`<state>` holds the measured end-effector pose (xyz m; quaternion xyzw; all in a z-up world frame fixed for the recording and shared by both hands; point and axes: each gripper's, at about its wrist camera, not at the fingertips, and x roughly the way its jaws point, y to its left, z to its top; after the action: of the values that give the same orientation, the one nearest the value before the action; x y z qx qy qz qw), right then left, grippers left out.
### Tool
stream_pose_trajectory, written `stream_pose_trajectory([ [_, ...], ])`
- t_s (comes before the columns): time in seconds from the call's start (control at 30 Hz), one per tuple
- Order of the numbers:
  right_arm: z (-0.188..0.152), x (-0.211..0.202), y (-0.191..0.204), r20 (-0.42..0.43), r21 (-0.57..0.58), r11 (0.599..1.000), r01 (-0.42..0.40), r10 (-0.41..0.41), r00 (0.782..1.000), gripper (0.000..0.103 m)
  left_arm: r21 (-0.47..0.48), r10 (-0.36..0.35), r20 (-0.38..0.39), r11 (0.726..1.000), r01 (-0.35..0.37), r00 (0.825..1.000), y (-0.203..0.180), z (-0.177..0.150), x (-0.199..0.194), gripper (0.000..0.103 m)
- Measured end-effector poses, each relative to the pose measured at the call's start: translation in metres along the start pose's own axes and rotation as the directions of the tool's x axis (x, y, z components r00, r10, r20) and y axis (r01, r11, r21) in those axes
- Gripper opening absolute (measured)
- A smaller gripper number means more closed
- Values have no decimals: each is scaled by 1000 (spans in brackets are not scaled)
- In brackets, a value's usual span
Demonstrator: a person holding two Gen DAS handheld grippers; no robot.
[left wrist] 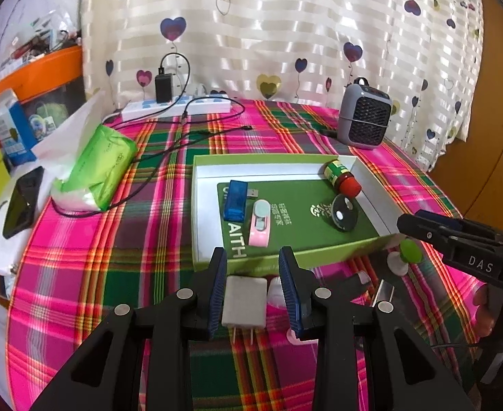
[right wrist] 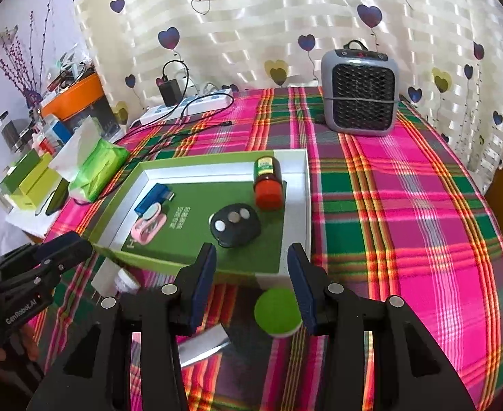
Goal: Organize rigid objects
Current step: 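Withdraw both grippers from the box back over the table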
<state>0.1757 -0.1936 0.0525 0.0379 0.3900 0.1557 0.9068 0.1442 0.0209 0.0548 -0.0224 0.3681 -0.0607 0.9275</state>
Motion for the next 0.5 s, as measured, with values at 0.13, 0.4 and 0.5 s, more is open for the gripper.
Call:
stream_pose_trajectory([
  [0.13, -10, -3, -4, -3, 3, 1000, 9, -9, 1000, 45, -7, -21, -2, 1000, 21, 1000, 2, -7, -3, 30],
  [0.4, -29, -12, -18, -1, 17, 999, 37, -37, 999, 45, -82, -46, -27, 996, 44, 999, 22, -27, -4, 30],
  [0.5, -34, -14, -23, -2, 29, 999, 41, -41, 999, 45, -97, -40, -31, 995, 37, 999, 28, -31, -4, 30],
])
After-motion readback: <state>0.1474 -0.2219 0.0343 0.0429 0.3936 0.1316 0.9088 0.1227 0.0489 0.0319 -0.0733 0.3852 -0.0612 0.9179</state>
